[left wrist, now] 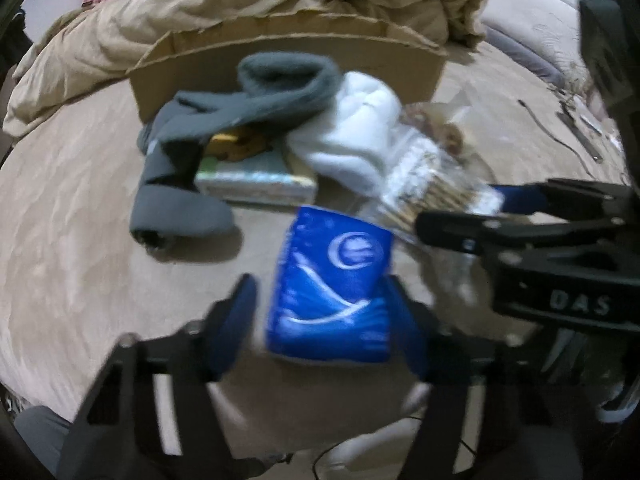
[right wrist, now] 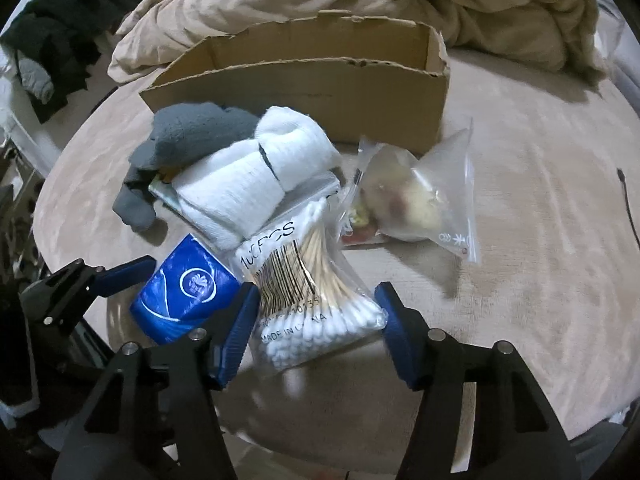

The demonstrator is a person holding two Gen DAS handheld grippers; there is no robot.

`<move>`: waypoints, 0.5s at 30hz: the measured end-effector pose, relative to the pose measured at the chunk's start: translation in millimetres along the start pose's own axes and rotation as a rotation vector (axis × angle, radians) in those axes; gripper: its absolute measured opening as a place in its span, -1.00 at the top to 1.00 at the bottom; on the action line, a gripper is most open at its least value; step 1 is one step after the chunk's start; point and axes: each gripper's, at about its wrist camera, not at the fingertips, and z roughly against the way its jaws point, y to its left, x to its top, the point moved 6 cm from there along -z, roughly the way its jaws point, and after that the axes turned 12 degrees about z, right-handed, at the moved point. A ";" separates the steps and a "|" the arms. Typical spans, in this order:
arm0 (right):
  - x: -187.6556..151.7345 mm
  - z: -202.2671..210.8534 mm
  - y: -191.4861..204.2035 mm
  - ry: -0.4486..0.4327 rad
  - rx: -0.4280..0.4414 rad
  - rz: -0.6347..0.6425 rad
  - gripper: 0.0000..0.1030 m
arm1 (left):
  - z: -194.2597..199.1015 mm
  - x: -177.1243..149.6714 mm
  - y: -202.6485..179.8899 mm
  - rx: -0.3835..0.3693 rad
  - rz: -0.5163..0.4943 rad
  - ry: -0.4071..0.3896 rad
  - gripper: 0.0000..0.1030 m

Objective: Organize objects
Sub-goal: 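Grasp the blue tissue pack with left tool while right tool grasps cotton swab bag, then carry the tissue pack and swab bag into the cardboard box and release both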

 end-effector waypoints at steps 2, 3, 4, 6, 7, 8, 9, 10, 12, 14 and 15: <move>-2.4 3.0 -2.0 -0.008 0.023 -0.017 -0.09 | 4.6 -0.9 -3.9 -0.004 -0.010 -0.008 0.00; -3.8 5.0 -3.4 -0.013 0.031 -0.022 -0.07 | 6.8 -0.9 -4.8 -0.007 -0.011 -0.008 0.05; -4.5 6.4 -4.5 -0.013 0.031 -0.023 -0.05 | 9.4 1.1 -5.6 -0.008 -0.008 -0.007 0.10; -6.0 11.6 -4.9 -0.018 0.022 -0.019 -0.03 | 15.6 2.2 -4.5 -0.011 0.000 -0.012 0.11; -6.3 14.9 -4.9 -0.021 0.017 -0.018 -0.02 | 18.4 3.7 -6.5 -0.008 0.003 -0.021 0.12; -7.4 17.6 -6.2 -0.025 0.010 -0.019 -0.02 | 23.4 5.1 -7.4 -0.008 0.006 -0.032 0.12; -7.6 21.1 -8.2 -0.030 0.004 -0.020 -0.02 | 26.9 5.8 -7.2 -0.010 0.008 -0.040 0.12; -7.7 25.2 -9.1 -0.036 0.001 -0.023 -0.02 | 30.1 6.5 -6.8 -0.012 0.009 -0.049 0.13; -0.5 27.6 -5.1 -0.046 -0.009 -0.024 -0.02 | 35.5 5.1 -4.7 -0.015 0.015 -0.050 0.18; 0.2 33.9 -6.6 -0.055 -0.014 -0.031 -0.02 | 39.0 7.4 -3.2 -0.024 0.026 -0.050 0.20; 0.1 38.4 -7.6 -0.061 -0.011 -0.037 -0.02 | 42.7 8.5 -3.1 -0.028 0.031 -0.055 0.20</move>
